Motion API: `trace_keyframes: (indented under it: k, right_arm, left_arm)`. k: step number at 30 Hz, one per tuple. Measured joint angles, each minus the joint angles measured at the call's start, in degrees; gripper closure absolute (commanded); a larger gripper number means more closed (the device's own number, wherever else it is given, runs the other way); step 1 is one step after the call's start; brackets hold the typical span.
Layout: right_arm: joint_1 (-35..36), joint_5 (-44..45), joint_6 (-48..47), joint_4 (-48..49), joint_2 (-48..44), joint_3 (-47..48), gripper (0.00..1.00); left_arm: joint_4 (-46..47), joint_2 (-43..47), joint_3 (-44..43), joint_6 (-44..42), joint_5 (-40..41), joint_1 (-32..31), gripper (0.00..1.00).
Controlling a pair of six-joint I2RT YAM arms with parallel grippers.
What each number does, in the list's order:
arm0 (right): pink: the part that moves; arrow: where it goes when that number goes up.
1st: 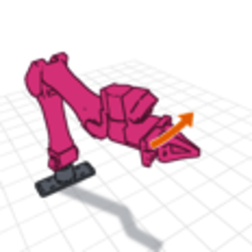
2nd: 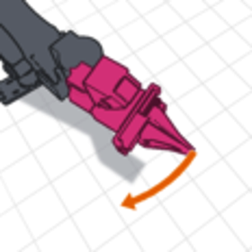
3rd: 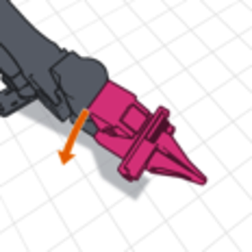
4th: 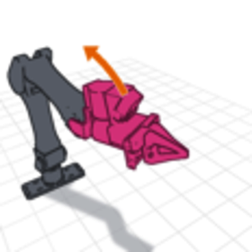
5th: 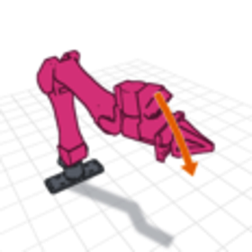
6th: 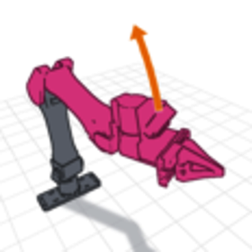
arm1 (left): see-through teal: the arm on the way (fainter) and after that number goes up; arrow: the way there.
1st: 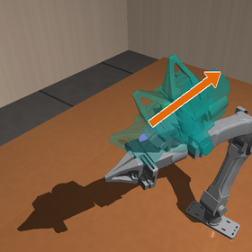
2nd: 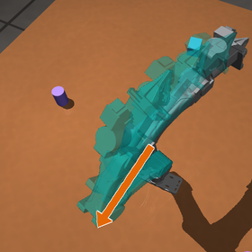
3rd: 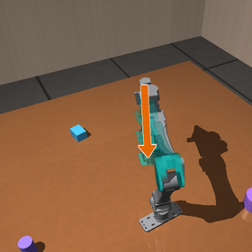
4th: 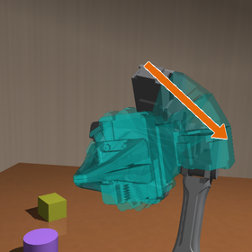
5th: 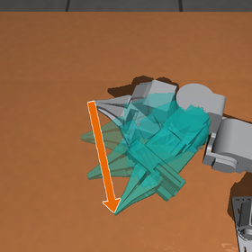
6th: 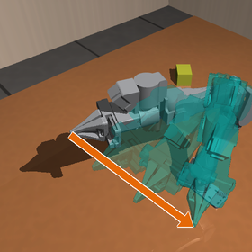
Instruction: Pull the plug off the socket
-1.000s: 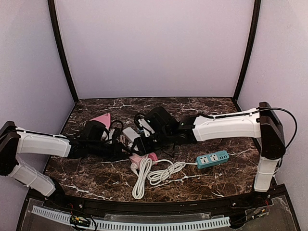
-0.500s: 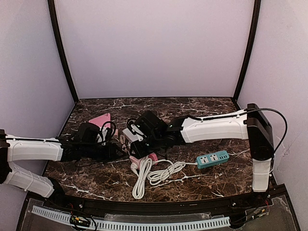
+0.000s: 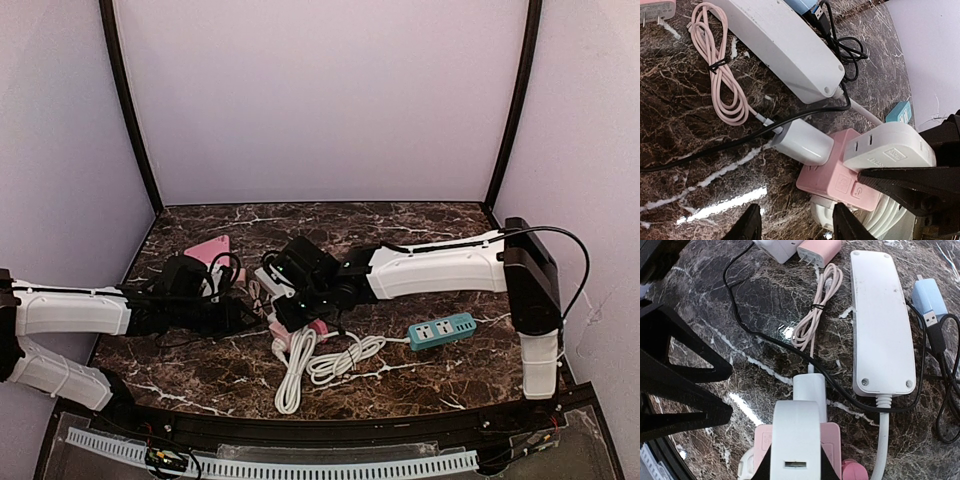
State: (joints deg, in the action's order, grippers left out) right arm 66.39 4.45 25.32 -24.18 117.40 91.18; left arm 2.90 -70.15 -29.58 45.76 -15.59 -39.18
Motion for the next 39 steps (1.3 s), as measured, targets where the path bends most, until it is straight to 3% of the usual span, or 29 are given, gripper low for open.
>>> trace_keyframes:
  k: [1, 16, 29, 39]
  right_arm:
    - [0.00, 0.04, 0.02, 0.04, 0.00, 0.00, 1.00]
    - [0.07, 3.39, 2.89, 8.04, -7.08, -10.49, 1.00]
    - [0.07, 4.57, 6.49, 20.39, -15.41, -20.46, 1.00]
    - [0.07, 4.28, 6.97, 25.20, -19.58, -23.37, 1.00]
  left_arm:
    - [0.13, 0.00, 0.02, 0.13, 0.00, 0.00, 0.51]
    - [8.61, -0.35, 1.70, 4.61, -3.85, 0.00, 0.18]
    - [23.37, -3.30, 3.85, 9.86, -11.56, 0.00, 0.10]
    - [27.54, -3.56, 3.80, 10.45, -14.05, -0.02, 0.06]
